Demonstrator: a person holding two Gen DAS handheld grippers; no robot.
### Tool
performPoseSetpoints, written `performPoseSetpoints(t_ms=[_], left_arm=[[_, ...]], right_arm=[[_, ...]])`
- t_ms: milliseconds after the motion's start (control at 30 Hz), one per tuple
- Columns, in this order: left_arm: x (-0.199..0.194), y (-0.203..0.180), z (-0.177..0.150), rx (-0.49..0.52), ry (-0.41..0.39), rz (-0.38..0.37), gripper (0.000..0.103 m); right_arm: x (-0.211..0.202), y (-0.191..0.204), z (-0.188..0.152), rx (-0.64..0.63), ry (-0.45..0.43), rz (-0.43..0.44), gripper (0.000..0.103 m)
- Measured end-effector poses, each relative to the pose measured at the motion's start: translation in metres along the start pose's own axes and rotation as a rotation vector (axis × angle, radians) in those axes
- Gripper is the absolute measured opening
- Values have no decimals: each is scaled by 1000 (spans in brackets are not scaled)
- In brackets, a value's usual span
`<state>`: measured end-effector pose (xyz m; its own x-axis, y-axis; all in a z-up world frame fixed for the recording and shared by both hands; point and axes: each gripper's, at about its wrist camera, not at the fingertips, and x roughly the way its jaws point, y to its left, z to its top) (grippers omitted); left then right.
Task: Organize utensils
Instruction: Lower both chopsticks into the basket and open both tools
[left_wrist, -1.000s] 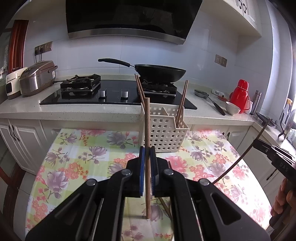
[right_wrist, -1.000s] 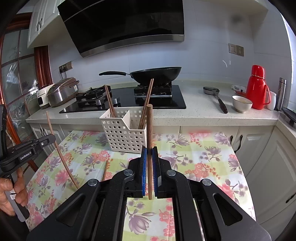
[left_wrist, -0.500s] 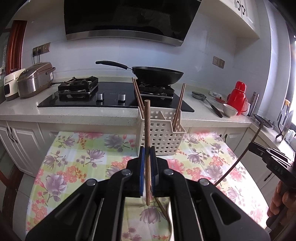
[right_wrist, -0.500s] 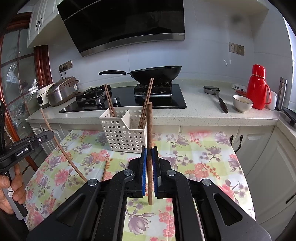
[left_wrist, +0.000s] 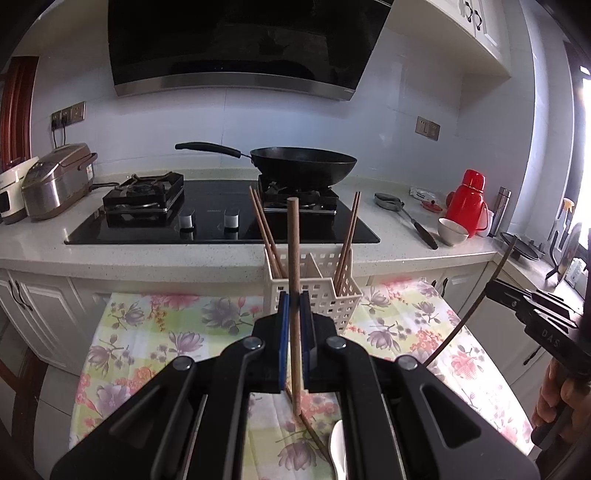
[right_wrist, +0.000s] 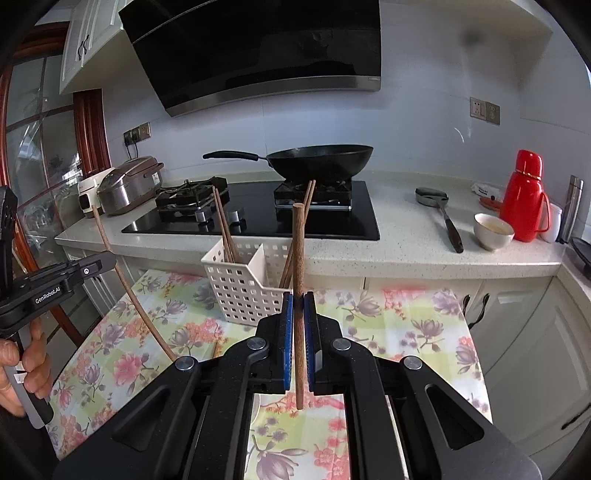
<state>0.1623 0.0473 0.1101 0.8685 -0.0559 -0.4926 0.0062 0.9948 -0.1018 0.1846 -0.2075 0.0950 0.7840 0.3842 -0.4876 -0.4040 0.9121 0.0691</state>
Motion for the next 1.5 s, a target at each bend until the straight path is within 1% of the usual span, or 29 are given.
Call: performPoseSetpoints(t_ms=[200, 333, 433, 533, 667, 800, 1000, 1200, 1333, 1433, 1500], left_arm=[[0, -11, 65, 47, -37, -21, 6], [10, -16, 103, 63, -50, -27, 6], [20, -15, 127, 60, -62, -23, 6], [33, -14, 147, 61, -68, -12, 6], [56, -15, 161, 61, -56, -9, 6], [82, -11, 160, 47, -30, -13, 6], [118, -2, 146, 29, 17, -8, 6], [138, 5, 129, 18, 57, -4, 6], [149, 10, 118, 14, 93, -2, 6], [163, 15, 108, -2, 147, -11, 6], [177, 24, 101, -39, 194, -16, 6]], right_arm=[[8, 3, 55, -34, -28, 27, 7], [23, 7, 91, -47, -39, 46, 7], [35, 11, 111, -56, -45, 54, 7], [47, 13, 130, -59, -56, 63, 7], [66, 15, 146, -50, -57, 75, 7], [90, 19, 150, -47, -33, 87, 7], [122, 22, 146, -44, 9, 98, 7], [145, 26, 138, -45, 50, 109, 7], [159, 30, 128, -55, 99, 121, 7], [173, 31, 119, -67, 138, 125, 7], [185, 34, 113, -84, 164, 130, 7]])
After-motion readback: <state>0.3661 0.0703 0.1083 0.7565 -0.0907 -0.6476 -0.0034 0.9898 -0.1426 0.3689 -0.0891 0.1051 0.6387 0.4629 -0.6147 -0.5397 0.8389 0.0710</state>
